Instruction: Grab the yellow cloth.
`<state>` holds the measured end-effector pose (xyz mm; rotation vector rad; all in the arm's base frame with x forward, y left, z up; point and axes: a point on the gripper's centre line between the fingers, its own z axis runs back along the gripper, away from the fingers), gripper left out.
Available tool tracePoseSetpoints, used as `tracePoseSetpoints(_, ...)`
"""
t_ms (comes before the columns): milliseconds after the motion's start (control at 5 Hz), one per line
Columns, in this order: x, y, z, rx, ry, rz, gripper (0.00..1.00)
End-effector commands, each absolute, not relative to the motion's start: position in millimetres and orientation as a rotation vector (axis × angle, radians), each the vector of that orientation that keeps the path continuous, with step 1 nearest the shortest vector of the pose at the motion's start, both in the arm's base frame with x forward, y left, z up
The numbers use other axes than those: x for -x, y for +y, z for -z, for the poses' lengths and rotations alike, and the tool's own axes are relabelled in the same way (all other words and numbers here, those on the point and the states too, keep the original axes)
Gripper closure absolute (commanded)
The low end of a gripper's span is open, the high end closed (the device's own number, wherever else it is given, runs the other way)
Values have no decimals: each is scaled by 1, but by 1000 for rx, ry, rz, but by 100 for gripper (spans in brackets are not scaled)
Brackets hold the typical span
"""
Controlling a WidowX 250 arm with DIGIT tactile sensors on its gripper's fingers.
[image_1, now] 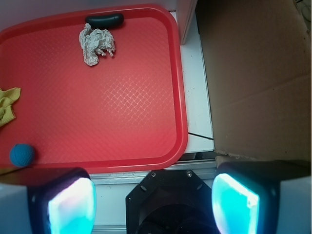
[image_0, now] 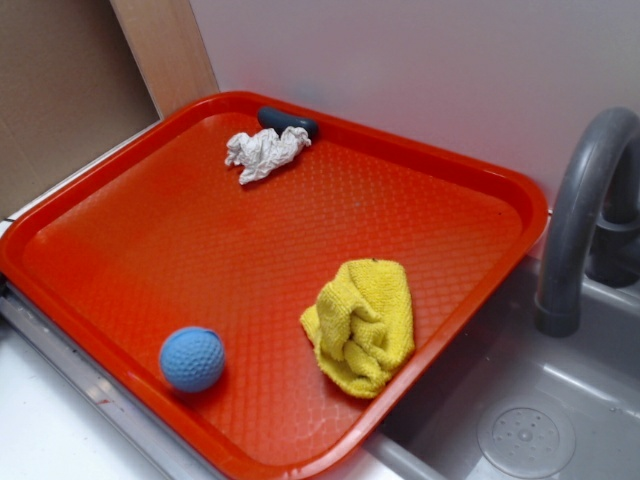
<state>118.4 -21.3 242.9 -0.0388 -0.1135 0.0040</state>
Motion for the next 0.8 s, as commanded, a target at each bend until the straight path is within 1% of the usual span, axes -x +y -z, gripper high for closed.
tracePoseSetpoints(0,-118,-21,-243,39,-113,-4,0)
tracePoseSetpoints(200,-120,-51,-242,33,-214,209,0)
tracePoseSetpoints(400,-132,-79,-239,47,-293,460,0)
tracePoseSetpoints(600,-147,-116,-228,105,-330,706,0)
